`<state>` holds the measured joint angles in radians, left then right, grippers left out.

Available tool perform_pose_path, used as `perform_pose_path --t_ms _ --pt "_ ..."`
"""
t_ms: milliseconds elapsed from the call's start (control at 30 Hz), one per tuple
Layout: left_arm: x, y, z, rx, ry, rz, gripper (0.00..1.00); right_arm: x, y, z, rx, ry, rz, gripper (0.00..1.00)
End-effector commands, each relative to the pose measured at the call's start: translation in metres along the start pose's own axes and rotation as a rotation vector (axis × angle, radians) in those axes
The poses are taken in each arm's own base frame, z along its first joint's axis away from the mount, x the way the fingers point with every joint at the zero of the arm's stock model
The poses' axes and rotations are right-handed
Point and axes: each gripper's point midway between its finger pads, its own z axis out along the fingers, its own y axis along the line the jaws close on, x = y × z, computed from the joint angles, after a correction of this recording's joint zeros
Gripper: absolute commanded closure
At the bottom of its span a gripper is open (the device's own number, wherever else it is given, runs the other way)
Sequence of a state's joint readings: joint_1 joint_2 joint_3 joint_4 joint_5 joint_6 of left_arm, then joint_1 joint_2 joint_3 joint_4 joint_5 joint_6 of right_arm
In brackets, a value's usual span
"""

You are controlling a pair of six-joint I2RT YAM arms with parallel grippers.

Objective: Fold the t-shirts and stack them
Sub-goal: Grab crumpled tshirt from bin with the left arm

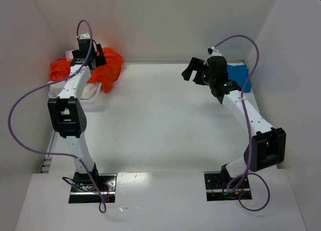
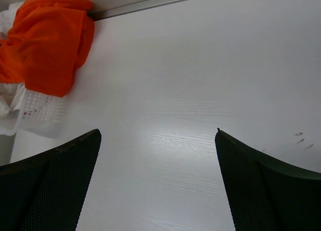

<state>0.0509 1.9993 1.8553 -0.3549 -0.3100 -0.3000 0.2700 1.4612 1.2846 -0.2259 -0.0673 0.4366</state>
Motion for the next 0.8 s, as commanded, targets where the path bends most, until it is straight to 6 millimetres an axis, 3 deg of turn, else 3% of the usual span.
perform_pose_path --t_ms 0,233,433,600,767 --pt "0.015 -0.004 0.034 0.002 0.022 -0.040 0.00 -0.014 -0.003 -0.003 0.016 -0.016 0.001 0.00" --pt "0.044 -0.003 0.070 -0.051 0.087 -0.050 0.01 -0.015 -0.007 0.000 0.033 -0.002 0.016 0.00" --pt "0.053 -0.004 0.073 -0.049 0.101 -0.077 0.24 -0.009 -0.013 0.002 0.056 0.021 0.009 0.00" --pt "0.029 -0.005 0.054 -0.029 0.038 -0.104 0.33 -0.008 -0.011 0.003 0.046 0.022 0.009 0.00" --pt "0.014 -0.009 0.040 0.010 0.013 -0.092 0.32 -0.006 -0.011 0.002 0.038 0.020 0.018 0.00"
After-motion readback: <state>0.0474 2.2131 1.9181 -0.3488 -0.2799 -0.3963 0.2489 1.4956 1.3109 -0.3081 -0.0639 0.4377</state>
